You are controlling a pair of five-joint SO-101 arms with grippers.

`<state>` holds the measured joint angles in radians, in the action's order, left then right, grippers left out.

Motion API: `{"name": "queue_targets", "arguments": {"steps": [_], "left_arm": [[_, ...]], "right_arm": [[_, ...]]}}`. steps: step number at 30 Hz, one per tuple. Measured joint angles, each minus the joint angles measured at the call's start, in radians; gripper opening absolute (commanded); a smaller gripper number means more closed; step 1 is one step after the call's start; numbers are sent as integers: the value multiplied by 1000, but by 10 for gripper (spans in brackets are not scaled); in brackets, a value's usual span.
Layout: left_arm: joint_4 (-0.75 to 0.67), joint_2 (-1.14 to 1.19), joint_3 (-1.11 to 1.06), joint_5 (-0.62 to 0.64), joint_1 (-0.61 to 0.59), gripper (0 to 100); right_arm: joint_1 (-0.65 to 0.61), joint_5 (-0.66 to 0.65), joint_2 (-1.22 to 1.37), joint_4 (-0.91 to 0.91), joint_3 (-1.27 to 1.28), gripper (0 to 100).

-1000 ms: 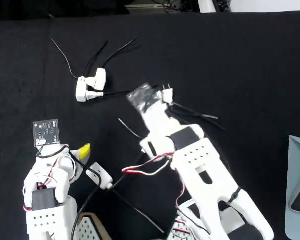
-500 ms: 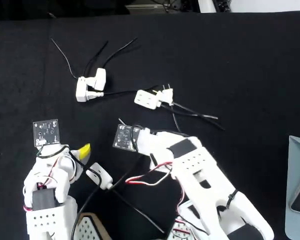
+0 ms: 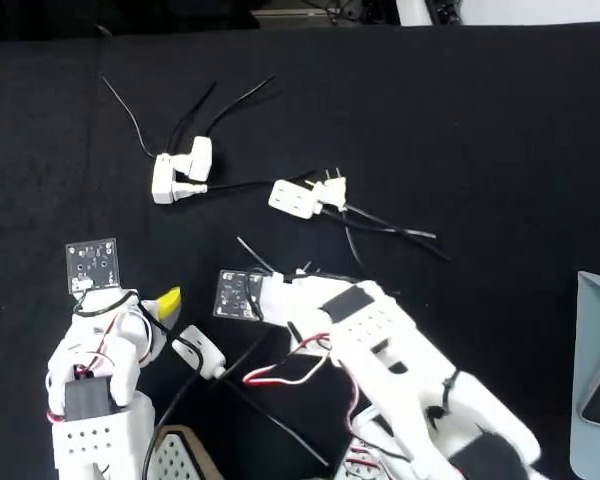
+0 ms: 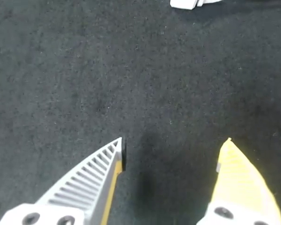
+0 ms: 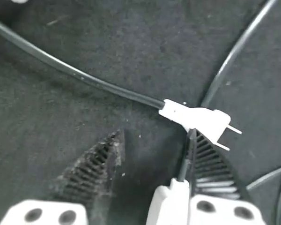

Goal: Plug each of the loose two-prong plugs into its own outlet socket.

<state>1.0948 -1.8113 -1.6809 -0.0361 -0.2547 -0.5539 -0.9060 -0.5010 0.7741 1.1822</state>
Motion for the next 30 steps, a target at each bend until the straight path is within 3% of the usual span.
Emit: {"name": "queue_targets", "arguments": {"steps": [9,15,23,30], "left_arm": [[0,0,0,0,0,318],[0,0,0,0,0,318],[0,0,0,0,0,318],[0,0,0,0,0,318]], "right_arm": [[0,0,199,-77,-124,202],[5,0,249,-94,-178,16],[2,0,267,-97,-160,11],[2,114,267,-12,-189,11]]}}
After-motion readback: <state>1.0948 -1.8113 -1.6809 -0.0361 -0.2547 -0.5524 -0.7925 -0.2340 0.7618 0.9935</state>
